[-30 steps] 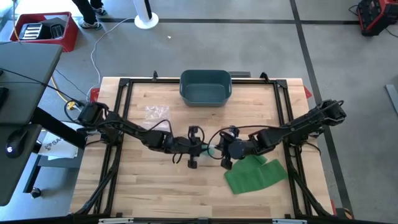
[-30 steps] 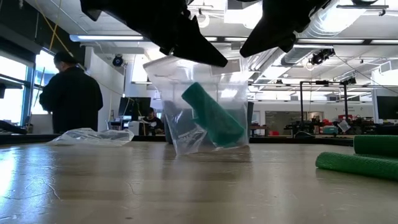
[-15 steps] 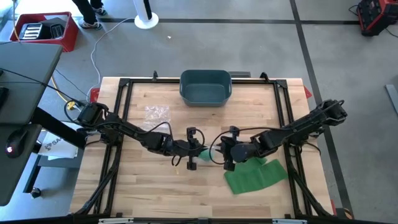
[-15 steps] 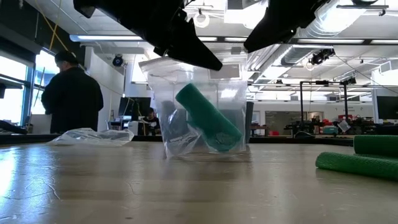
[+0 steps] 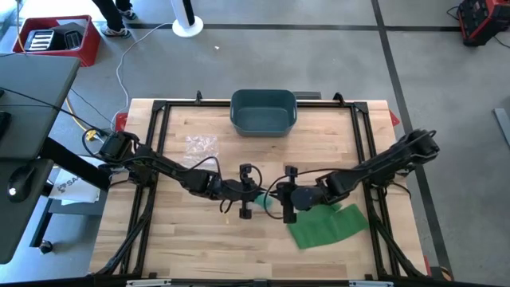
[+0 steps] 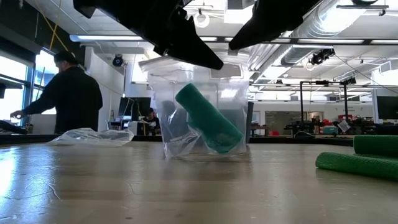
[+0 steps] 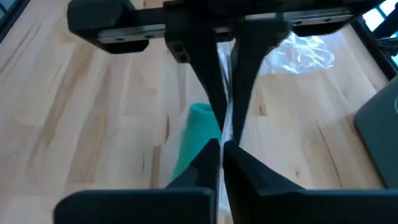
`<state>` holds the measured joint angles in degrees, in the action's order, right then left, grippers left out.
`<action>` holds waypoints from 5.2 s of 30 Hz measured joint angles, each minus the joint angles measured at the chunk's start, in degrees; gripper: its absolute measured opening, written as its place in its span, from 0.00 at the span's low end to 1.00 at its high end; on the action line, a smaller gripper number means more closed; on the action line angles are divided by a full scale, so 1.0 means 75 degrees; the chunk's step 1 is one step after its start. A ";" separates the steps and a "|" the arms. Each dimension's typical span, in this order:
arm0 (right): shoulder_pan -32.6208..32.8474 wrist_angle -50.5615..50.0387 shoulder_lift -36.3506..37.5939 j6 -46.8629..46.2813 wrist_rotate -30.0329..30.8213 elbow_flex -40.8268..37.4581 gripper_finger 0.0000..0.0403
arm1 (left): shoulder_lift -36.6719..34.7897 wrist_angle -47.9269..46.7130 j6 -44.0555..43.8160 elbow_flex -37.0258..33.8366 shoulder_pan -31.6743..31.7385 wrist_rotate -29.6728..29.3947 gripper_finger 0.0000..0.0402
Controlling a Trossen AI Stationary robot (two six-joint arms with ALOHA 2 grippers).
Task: Roll bandage
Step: Close the transparent zip bag
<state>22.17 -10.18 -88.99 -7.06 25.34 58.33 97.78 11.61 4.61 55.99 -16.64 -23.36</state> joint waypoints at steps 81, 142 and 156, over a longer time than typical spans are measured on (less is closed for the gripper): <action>0.0114 -0.0392 0.0079 -0.0255 0.0751 0.0003 0.00 | -0.0179 0.0375 0.0818 0.0006 0.0297 0.0671 0.04; 0.0193 -0.0826 0.0233 -0.0442 0.0593 0.0012 0.00 | -0.0868 -0.1339 0.0637 0.0015 -0.0035 0.0030 0.08; 0.0200 -0.0923 0.0233 -0.0456 0.0581 0.0009 0.00 | -0.1675 -0.3586 -0.0206 0.0008 -0.0165 -0.0151 0.08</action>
<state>23.68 -17.10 -87.24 -10.48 29.70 58.39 85.21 -15.29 3.07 56.05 -17.88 -24.49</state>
